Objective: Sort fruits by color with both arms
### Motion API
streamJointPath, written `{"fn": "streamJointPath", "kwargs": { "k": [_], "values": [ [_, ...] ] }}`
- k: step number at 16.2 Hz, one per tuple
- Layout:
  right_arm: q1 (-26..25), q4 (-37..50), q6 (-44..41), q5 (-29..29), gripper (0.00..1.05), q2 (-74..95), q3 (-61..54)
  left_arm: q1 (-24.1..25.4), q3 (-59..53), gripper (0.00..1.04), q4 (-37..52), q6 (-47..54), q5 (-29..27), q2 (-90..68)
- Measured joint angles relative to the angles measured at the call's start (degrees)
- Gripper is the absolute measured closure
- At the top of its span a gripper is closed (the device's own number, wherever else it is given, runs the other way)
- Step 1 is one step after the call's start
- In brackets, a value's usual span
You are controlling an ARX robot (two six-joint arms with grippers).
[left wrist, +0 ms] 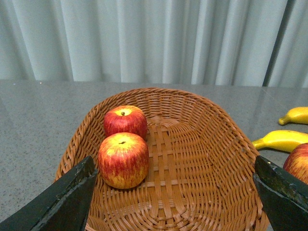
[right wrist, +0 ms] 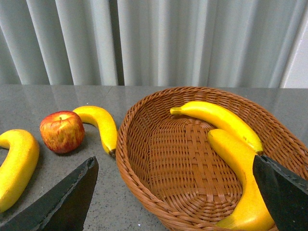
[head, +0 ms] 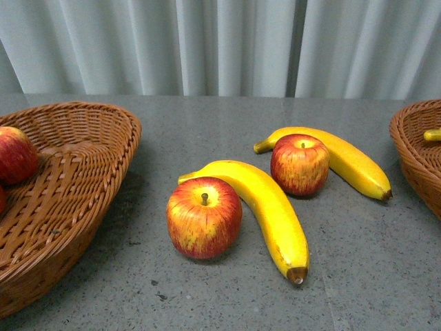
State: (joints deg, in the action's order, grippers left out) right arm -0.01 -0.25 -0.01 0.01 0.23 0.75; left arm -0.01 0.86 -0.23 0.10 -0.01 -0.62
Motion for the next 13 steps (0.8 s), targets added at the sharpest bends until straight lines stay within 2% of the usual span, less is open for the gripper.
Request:
{"fn": "streamJointPath", "kwargs": {
  "k": [6, 7, 8, 9, 10, 11, 13],
  "values": [
    [0.0, 0.0, 0.0, 0.0, 0.07, 0.0, 0.0, -0.2, 0.0, 0.07, -0.4, -0.1, -0.7, -0.1],
    [0.0, 0.0, 0.0, 0.0, 0.07, 0.0, 0.0, -5.9, 2.3, 0.07, -5.6, -1.4, -13.8, -4.6],
    [0.0, 0.0, 0.0, -0.1, 0.07, 0.0, 0.0, -6.9, 4.0, 0.07, -2.6, -1.1, -22.5, -10.4],
    [0.0, 0.0, 0.0, 0.1, 0.07, 0.0, 0.0, -3.1, 5.4, 0.07, 1.5, -1.0, -25.4, -13.8],
    [0.0, -0.1, 0.0, 0.0, 0.07, 0.0, 0.0, 1.4, 7.3, 0.07, 8.0, 0.2, -23.1, -18.0],
    [0.0, 0.0, 0.0, 0.0, 0.07, 0.0, 0.0, 5.0, 10.4, 0.07, 14.5, 1.5, -17.9, -24.5],
    [0.0, 0.0, 0.0, 0.0, 0.07, 0.0, 0.0, 9.3, 16.6, 0.07, 24.5, 4.5, -7.8, -38.9]
  ]
}}
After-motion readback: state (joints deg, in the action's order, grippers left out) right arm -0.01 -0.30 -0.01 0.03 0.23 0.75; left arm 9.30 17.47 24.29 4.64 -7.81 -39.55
